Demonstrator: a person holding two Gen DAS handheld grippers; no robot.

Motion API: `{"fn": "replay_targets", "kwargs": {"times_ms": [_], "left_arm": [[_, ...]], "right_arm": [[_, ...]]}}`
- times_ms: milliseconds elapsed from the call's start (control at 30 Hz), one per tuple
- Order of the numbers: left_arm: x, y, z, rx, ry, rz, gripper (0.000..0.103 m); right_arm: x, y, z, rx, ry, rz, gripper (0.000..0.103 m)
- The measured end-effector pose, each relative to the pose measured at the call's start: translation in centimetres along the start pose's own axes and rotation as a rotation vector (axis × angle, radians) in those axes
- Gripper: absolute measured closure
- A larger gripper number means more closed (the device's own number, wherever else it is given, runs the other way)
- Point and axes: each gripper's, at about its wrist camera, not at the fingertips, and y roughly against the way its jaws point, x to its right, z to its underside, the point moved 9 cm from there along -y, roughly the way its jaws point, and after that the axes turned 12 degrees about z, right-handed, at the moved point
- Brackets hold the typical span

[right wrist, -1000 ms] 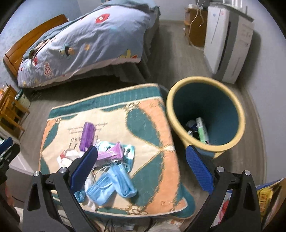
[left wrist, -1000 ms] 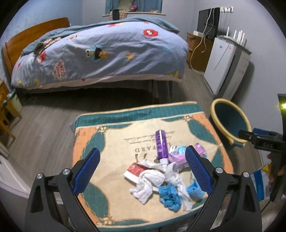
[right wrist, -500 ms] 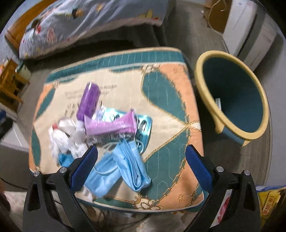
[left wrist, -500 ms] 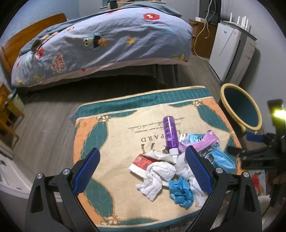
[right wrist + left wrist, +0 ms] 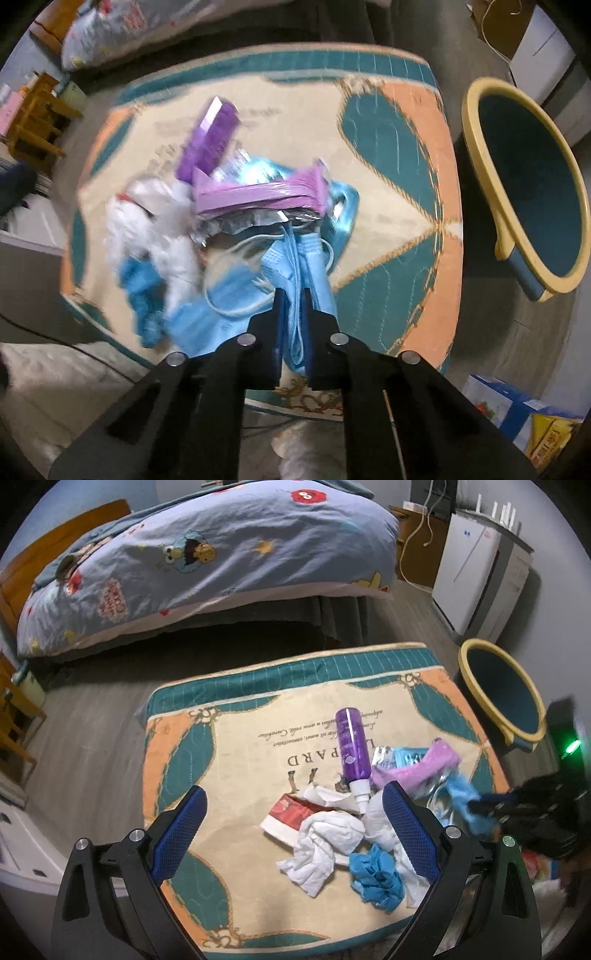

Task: Collect trash
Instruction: 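Grasp the blue face masks with the right tool while the left grasps the pink wrapper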

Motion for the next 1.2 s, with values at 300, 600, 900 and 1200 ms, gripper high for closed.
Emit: {"fn": "replay_targets", "kwargs": {"times_ms": [300, 600, 900, 1200], "left_arm": [[3.1, -1.9, -0.3, -0.013, -0.105, 0.013, 0.008], [7.5, -5.5, -0.8, -0.050, -0.229, 0.062, 0.008], [11.2, -10.3, 0.8, -0.142, -0.368, 0.070, 0.010], [13.1, -13.1, 1.7, -0.229, -0.385, 0.138, 0.061]], "right_arm": [[2.2, 5.3, -2.4, 0.126, -0.091, -0.065, 0.096], [6.5, 6.5, -4.8, 0.201, -0.209, -0.067, 0.096], [8.2, 5.6, -5.5, 0.192, -0.231, -0.059, 0.096], [10.1, 4.9, -6.0, 0.191, -0.234, -0.057, 0.096]]}}
